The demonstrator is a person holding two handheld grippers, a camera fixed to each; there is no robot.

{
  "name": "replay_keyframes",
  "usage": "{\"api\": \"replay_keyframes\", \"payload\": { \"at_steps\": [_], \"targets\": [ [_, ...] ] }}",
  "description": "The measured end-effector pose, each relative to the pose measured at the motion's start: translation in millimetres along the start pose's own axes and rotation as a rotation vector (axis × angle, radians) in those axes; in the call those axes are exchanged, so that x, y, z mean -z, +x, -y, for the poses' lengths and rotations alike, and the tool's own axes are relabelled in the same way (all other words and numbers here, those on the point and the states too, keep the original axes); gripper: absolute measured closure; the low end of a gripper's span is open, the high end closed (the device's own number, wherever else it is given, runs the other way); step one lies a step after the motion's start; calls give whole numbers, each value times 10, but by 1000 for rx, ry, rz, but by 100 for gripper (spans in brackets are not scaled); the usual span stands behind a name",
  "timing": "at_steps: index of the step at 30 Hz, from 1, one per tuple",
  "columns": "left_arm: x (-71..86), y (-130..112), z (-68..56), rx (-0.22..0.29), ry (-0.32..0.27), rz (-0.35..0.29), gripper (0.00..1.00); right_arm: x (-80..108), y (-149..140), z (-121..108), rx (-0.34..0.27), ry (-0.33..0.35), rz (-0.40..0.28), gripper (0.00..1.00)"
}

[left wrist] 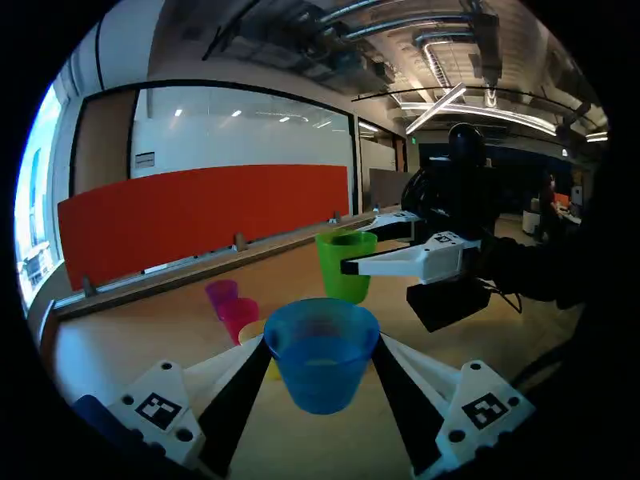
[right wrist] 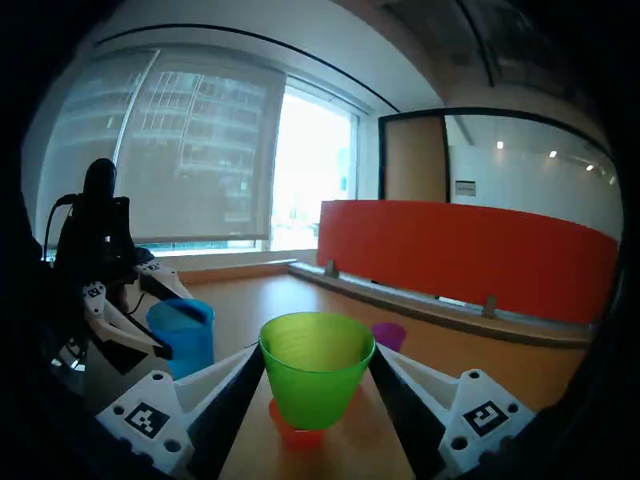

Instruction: Pour water

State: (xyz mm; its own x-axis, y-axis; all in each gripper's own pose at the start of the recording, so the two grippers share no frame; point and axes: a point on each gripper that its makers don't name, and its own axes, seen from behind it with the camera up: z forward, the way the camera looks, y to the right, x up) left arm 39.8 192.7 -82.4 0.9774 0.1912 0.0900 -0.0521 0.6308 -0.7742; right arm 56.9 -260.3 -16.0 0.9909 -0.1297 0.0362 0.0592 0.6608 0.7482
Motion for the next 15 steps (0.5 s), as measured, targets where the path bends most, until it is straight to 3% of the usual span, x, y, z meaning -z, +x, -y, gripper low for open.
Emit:
{"api": "replay_keyframes", "payload": {
  "at_steps": [15],
  "targets": [
    [-91, 118, 80, -91, 21, -4, 15, 53, -152, 206, -20, 54, 28, 8]
  ]
}}
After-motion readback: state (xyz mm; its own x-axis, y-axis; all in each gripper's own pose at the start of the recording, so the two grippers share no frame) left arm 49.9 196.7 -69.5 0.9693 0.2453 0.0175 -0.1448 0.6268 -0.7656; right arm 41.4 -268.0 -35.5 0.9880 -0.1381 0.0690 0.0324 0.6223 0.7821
